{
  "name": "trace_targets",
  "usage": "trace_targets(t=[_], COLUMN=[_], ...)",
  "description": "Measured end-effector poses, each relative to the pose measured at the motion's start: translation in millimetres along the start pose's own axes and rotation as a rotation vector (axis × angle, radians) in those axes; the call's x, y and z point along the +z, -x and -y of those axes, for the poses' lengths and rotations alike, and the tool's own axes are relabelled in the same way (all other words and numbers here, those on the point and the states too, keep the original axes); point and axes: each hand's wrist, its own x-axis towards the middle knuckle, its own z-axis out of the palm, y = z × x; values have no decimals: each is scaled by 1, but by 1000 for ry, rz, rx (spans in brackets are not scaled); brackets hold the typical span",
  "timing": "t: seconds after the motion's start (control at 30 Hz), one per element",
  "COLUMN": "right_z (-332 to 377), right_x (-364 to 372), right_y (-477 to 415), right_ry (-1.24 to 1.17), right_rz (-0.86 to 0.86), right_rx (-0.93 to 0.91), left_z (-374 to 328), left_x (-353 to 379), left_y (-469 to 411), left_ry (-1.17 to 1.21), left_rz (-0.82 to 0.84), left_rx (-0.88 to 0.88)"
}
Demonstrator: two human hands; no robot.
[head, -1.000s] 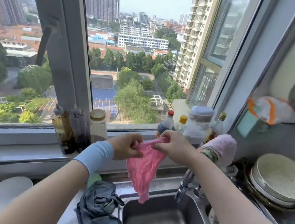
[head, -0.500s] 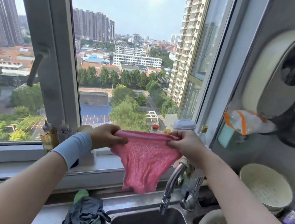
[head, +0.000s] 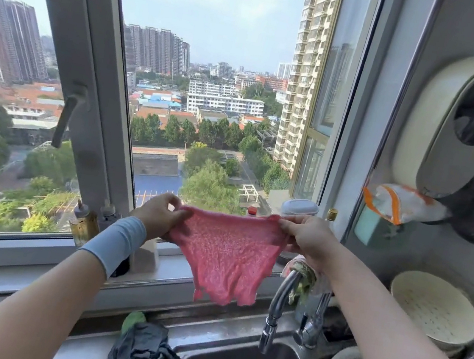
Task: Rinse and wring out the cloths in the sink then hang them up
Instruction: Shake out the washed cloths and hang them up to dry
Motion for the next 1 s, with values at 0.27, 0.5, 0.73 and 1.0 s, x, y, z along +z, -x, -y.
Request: trace_targets(t=[0.27, 0.5, 0.73, 1.0], right_z=[5, 6, 7, 12], right_x=[15, 17, 26, 22], right_y=[-4, -9, -9, -18], right_ry=[17, -192, 501, 85], right_rz=[-56, 147, 132, 72], right_rx=[16, 82, -14, -18], left_z=[8, 2, 5, 10], left_x=[-6, -5, -6, -21], left_y=[6, -2, -7, -11], left_ry=[774, 149, 43, 653], left_rz=[332, 28, -174, 212], left_rx=[-66, 126, 123, -164])
